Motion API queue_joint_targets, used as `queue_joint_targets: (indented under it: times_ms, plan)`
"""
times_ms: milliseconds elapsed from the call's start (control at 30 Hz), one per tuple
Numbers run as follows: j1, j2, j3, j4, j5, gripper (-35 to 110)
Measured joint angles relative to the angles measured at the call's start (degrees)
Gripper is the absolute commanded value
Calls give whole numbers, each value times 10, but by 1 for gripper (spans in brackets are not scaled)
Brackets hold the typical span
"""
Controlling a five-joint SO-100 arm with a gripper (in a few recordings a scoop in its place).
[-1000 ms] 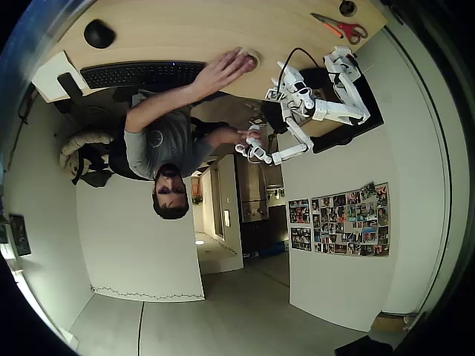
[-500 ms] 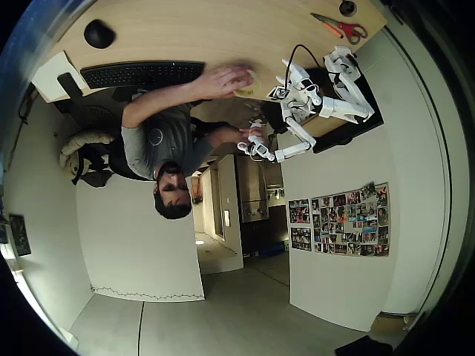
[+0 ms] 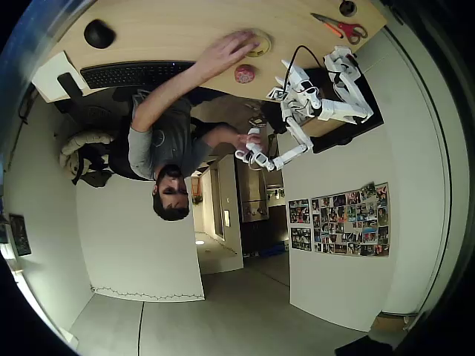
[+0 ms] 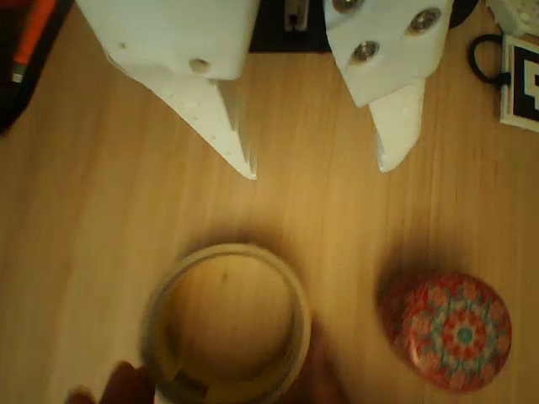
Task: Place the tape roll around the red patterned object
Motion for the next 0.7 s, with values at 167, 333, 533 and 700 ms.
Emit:
queue_joint_targets:
  times_ms: [167,333,533,700]
  plan:
    - [34,-103,-176,92,-45,37]
    - [62,-226,-333,141,-67,36]
    - [59,-294,-342,91,-57,33]
    - [24,-334,-330,29,-23,34]
